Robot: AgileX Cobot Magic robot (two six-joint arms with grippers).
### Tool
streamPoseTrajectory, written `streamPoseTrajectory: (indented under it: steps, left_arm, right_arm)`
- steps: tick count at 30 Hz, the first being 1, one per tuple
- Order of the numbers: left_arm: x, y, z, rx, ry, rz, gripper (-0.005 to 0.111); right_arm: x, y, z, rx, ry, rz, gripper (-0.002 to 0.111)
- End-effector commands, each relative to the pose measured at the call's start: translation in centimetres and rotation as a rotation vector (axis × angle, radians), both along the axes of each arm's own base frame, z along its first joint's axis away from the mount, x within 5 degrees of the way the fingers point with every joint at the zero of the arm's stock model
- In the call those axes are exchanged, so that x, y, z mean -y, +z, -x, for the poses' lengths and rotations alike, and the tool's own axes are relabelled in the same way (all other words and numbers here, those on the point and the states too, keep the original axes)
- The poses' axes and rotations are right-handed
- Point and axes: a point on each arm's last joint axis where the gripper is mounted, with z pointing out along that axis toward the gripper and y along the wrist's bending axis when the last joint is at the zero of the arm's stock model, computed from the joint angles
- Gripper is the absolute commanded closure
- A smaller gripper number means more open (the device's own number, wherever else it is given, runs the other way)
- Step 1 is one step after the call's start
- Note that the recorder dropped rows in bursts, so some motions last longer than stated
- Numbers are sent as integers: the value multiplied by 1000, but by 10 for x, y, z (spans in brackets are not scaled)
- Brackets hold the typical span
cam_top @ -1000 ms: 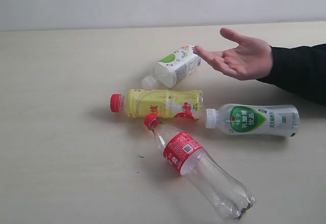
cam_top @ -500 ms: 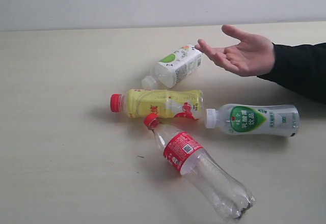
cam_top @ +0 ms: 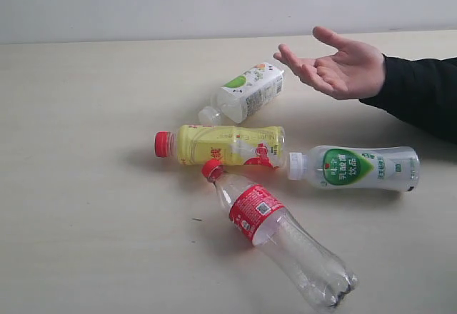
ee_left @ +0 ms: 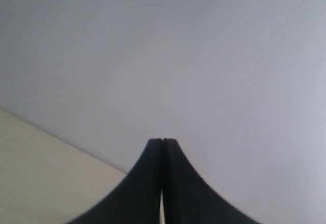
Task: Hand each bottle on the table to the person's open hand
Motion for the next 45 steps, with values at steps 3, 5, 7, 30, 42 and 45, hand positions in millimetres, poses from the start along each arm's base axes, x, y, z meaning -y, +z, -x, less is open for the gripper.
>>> streamPoseTrajectory:
  steps: [3,5,7,30,42,45]
  left_arm:
    - [-1,-7,-1,-67,19,-62,107]
    - [-1,-7,-1,-67,31,-144,107]
    - [-1,-7,-1,-67,32,-153,107]
    - [10,28,-4,305,-1,-329,107]
    - [10,92,-74,216,-43,-282,107]
    - [16,113,-107,207,-90,-395,107]
  right_arm:
    - [1,0,0,15,-8,1,108]
    - [1,0,0,15,-8,1,108]
    - [1,0,0,15,-8,1,108]
    - [1,0,0,15,-8,1,108]
    - [1,0,0,15,-8,1,108]
    - [1,0,0,15,-8,1,108]
